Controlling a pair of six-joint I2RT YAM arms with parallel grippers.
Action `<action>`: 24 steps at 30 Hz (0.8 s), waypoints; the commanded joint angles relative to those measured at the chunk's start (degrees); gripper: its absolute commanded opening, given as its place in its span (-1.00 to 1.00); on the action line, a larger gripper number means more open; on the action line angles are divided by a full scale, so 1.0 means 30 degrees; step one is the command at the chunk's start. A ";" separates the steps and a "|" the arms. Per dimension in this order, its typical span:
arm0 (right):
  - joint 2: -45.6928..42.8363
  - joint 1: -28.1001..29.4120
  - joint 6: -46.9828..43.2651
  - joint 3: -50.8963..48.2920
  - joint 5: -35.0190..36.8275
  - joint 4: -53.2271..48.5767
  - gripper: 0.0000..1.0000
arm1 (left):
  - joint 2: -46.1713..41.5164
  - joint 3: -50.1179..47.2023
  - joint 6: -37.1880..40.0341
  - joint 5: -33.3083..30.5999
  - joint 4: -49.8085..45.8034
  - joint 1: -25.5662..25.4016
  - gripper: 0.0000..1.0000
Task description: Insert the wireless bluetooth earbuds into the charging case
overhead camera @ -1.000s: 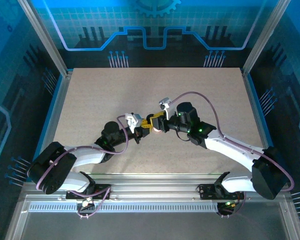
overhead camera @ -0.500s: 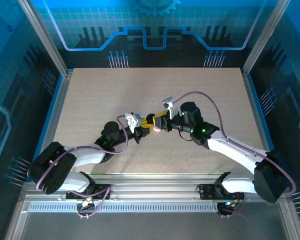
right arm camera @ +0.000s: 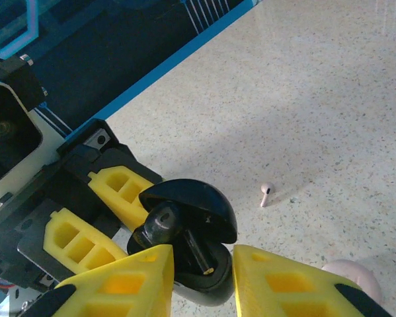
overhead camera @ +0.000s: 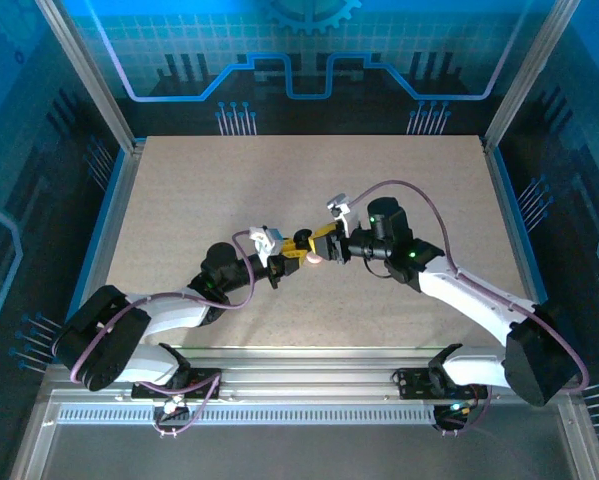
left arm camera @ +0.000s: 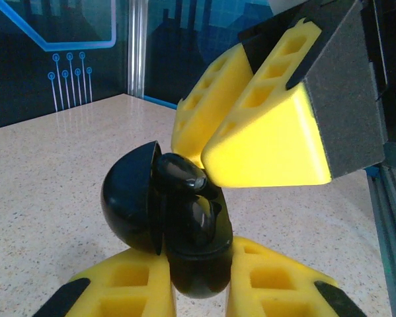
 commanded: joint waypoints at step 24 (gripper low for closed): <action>-0.0391 0.0521 0.0316 0.5218 0.2097 -0.8429 -0.29 | -0.0844 0.0912 0.1358 -0.0044 -0.2424 -0.0090 -0.64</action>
